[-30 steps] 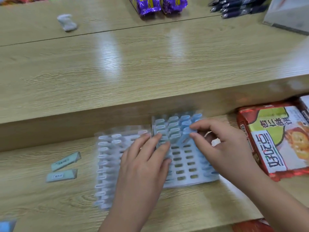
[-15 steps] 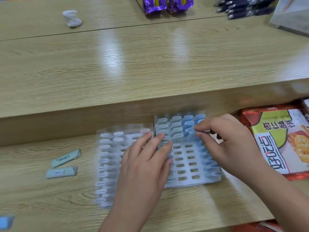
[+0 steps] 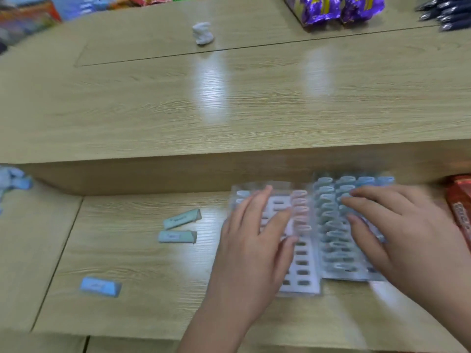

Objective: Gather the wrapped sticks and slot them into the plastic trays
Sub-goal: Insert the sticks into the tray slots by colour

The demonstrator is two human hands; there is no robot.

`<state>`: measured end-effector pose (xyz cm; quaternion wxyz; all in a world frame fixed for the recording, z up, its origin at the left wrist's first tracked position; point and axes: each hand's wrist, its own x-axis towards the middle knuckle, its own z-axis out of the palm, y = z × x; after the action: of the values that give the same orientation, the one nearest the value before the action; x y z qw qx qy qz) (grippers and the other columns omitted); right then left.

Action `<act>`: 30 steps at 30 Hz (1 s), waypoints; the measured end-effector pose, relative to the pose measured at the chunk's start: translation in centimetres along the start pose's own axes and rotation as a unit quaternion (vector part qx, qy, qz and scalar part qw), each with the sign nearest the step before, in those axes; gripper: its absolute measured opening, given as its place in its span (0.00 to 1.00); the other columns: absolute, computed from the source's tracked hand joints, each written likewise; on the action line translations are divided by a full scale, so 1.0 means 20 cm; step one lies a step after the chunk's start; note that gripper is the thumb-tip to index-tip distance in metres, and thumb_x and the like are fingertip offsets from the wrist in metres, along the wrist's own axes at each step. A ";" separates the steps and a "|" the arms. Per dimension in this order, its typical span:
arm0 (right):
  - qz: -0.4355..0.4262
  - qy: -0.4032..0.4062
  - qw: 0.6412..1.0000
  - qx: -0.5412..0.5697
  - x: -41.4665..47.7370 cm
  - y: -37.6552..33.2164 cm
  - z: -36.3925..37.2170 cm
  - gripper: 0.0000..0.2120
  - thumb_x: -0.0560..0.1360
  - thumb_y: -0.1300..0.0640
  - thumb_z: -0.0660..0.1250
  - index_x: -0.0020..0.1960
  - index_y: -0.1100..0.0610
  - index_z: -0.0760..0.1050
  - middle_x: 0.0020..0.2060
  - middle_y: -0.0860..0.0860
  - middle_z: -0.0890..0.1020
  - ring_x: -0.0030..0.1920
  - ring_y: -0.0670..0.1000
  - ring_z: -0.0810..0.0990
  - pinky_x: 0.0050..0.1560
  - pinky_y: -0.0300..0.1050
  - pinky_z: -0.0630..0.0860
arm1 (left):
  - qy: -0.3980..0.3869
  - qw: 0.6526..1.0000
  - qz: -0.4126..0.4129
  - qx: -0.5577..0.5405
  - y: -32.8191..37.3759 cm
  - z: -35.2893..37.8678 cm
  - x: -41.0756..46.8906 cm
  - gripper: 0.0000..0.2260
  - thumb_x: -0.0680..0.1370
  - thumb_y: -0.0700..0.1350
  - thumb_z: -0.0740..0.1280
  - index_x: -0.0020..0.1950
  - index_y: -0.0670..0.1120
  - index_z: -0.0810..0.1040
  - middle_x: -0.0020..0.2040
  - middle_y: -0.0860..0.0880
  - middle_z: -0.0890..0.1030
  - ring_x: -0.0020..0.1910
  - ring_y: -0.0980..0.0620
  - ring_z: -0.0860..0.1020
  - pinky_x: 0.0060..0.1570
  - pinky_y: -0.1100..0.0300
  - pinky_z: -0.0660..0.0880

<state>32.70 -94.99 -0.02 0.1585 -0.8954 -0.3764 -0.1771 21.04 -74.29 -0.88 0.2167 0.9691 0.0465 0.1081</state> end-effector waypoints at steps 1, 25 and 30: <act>-0.008 0.002 1.000 0.028 0.04 -0.09 0.01 0.13 0.78 0.55 0.64 0.54 0.59 0.84 0.50 0.54 0.84 0.47 0.58 0.79 0.50 0.51 0.74 | 0.023 0.999 -0.026 -0.014 -0.08 -0.05 -0.04 0.16 0.82 0.53 0.59 0.67 0.51 0.77 0.74 0.48 0.70 0.73 0.47 0.68 0.69 0.50 0.67; 0.001 -0.300 0.953 0.032 0.63 -1.03 0.66 0.04 0.78 0.52 0.64 0.52 0.49 0.71 0.48 0.47 0.78 0.53 0.54 0.78 0.45 0.49 0.76 | -0.069 0.990 -0.120 0.019 -0.93 -0.25 -0.20 0.04 0.77 0.48 0.70 0.49 0.52 0.77 0.45 0.54 0.78 0.48 0.47 0.76 0.44 0.54 0.68; 0.047 -0.190 0.962 0.193 0.61 -0.95 0.46 0.06 0.76 0.54 0.68 0.53 0.48 0.78 0.45 0.45 0.79 0.47 0.47 0.78 0.49 0.48 0.75 | -0.001 0.985 -0.150 -0.089 -0.90 -0.35 -0.21 0.16 0.76 0.44 0.71 0.62 0.58 0.79 0.45 0.62 0.77 0.43 0.59 0.74 0.41 0.62 0.71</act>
<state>28.73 -70.92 0.01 0.2621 -0.8818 -0.3839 0.0797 14.57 -55.73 -3.20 0.3164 0.9278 0.1818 0.0773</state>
